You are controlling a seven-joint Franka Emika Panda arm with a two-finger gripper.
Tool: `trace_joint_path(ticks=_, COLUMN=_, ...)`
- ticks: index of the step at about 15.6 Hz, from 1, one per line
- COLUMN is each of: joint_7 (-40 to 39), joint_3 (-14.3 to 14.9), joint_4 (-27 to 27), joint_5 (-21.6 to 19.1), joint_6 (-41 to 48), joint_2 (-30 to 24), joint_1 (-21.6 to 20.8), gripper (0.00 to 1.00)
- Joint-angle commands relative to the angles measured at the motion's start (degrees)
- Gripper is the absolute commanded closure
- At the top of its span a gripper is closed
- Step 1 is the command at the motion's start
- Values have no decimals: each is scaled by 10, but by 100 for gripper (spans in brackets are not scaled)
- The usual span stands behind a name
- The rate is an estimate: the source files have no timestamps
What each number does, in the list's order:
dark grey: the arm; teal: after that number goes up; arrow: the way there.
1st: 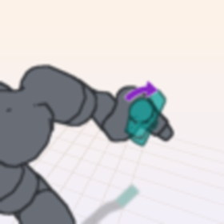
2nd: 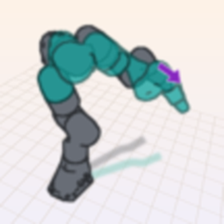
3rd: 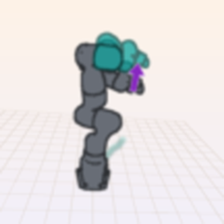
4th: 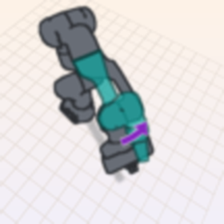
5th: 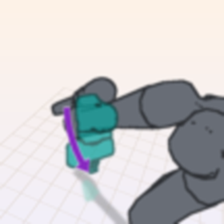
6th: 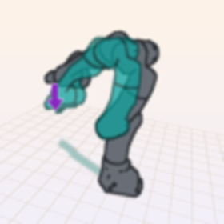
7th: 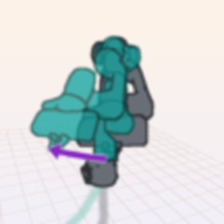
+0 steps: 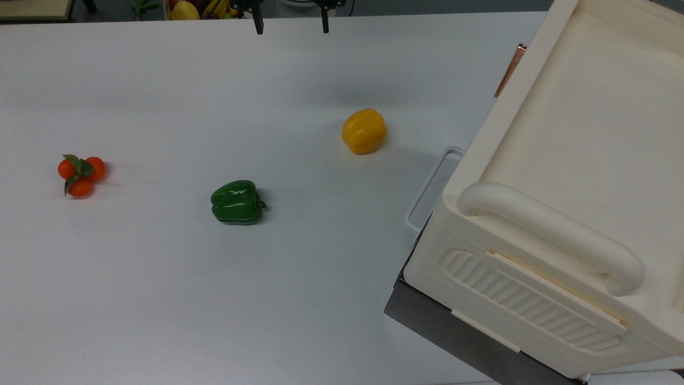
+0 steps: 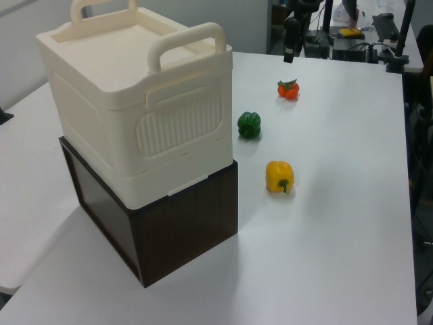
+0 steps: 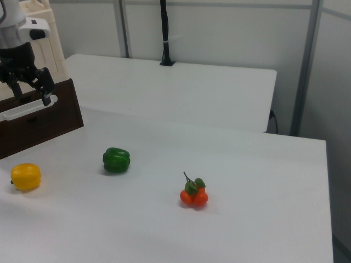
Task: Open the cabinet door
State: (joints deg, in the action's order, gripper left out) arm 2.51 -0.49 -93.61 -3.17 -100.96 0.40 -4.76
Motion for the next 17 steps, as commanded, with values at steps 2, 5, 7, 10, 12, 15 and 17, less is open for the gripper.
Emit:
trace_joint_path(ticks=2, joint_7=7, joint_3=7, joint_4=-3, joint_5=11, joint_6=-6, joint_2=-3, joint_1=-10, gripper=0)
trace_joint_path(ticks=5, joint_7=7, joint_3=7, joint_4=-3, joint_5=12, joint_6=-5, joint_2=-4, joint_1=-10, gripper=0)
trace_joint_path(ticks=7, joint_7=7, joint_3=7, joint_4=-4, joint_5=13, joint_6=-5, joint_2=-3, joint_1=-11, gripper=0)
trace_joint_path(ticks=10, joint_7=7, joint_3=7, joint_4=-4, joint_5=13, joint_6=-5, joint_2=-4, joint_1=-11, gripper=0)
trace_joint_path(ticks=12, joint_7=7, joint_3=7, joint_4=-4, joint_5=13, joint_6=7, joint_2=-5, joint_1=-11, gripper=0)
trace_joint_path(ticks=15, joint_7=7, joint_3=6, joint_4=-4, joint_5=13, joint_6=30, joint_2=-9, joint_1=-10, gripper=0)
trace_joint_path(ticks=17, joint_7=3, joint_3=6, joint_4=-3, joint_5=11, joint_6=30, joint_2=-9, joint_1=-3, gripper=0)
